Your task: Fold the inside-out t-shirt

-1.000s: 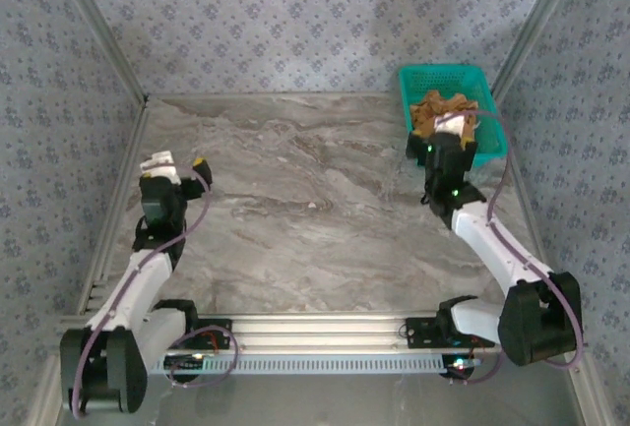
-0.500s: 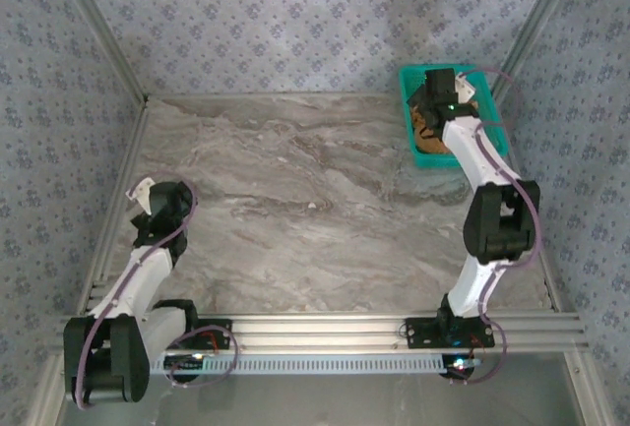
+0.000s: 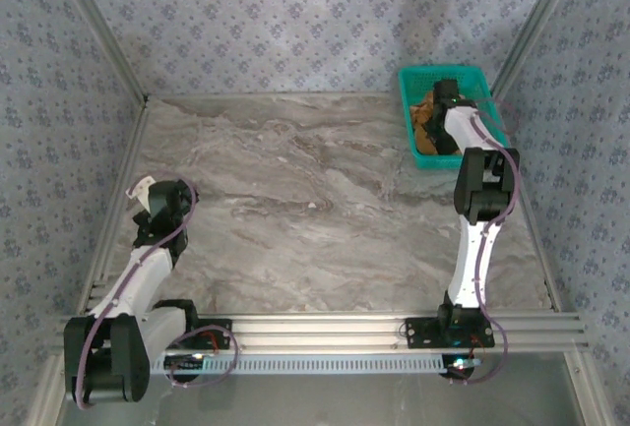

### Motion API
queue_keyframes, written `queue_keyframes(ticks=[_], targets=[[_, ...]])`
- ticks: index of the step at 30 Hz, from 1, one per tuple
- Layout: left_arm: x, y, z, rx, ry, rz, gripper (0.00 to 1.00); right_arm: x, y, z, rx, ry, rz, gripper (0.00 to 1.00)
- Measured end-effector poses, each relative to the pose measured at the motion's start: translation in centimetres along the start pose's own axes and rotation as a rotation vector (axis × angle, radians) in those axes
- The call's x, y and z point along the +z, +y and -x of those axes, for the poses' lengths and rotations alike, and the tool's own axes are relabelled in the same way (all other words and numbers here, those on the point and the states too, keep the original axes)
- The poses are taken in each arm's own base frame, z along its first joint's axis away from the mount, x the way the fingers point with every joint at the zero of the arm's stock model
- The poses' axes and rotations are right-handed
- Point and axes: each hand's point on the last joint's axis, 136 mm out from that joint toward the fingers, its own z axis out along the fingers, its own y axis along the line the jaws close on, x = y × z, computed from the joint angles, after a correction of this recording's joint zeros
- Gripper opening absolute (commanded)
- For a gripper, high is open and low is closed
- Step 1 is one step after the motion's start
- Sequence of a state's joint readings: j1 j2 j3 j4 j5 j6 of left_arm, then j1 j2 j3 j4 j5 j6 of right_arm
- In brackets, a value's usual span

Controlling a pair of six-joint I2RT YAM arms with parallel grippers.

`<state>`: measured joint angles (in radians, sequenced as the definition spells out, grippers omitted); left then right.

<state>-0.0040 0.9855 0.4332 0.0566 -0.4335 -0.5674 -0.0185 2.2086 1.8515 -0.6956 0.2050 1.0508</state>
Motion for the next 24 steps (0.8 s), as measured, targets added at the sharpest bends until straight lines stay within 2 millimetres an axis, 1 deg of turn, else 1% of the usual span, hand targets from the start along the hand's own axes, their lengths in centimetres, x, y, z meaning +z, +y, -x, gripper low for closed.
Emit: queue_keyframes(ticks=[1,3,4,6,10,13,15,16,19,20,21,22,23,24], targets=[[0.0,0.0,0.0,-0.001,0.0,0.001,1.0,-0.2,0.3,0.0,0.005,-0.001,0.003,0.35],[0.0,0.0,0.0,-0.003,0.0,0.0,1.0,-0.7,1.2,0.2,0.001,-0.007,0.015,0.06],[0.0,0.0,0.0,-0.003,0.001,0.0,1.0,-1.0,1.5,0.3,0.001,-0.011,0.022,0.0],[0.0,0.0,0.0,-0.003,0.001,0.0,1.0,-1.5,2.2,0.8,0.004,-0.018,0.038,0.0],[0.0,0.0,0.0,-0.003,0.001,0.0,1.0,-2.7,2.8,1.7,-0.018,-0.039,0.041,0.0],[0.0,0.0,0.0,-0.004,0.001,0.0,1.0,-4.4,3.4,2.7,-0.067,-0.092,0.048,0.0],[0.0,0.1,-0.1,-0.007,-0.002,-0.001,1.0,-6.4,4.1,3.0,-0.115,-0.136,0.062,0.0],[0.0,0.2,-0.2,-0.009,-0.001,0.0,1.0,-7.6,4.5,3.2,-0.139,-0.158,0.074,0.02],[0.0,0.5,-0.6,-0.012,0.002,0.003,1.0,-12.0,5.8,3.4,-0.191,-0.222,0.131,0.37],[0.0,0.5,-0.7,-0.015,0.003,0.003,1.0,-13.5,6.2,3.5,-0.199,-0.24,0.154,0.47],[0.0,0.5,-0.7,-0.016,0.004,0.002,1.0,-14.7,6.4,3.8,-0.201,-0.255,0.176,0.55],[0.0,0.4,-0.7,-0.02,0.003,-0.002,1.0,-15.5,6.5,4.0,-0.193,-0.263,0.192,0.63],[0.0,0.4,-0.6,-0.023,0.002,-0.005,1.0,-16.0,6.5,4.4,-0.182,-0.27,0.203,0.66],[0.0,0.3,-0.6,-0.026,0.002,-0.012,1.0,-16.0,6.3,4.9,-0.164,-0.269,0.208,0.72]])
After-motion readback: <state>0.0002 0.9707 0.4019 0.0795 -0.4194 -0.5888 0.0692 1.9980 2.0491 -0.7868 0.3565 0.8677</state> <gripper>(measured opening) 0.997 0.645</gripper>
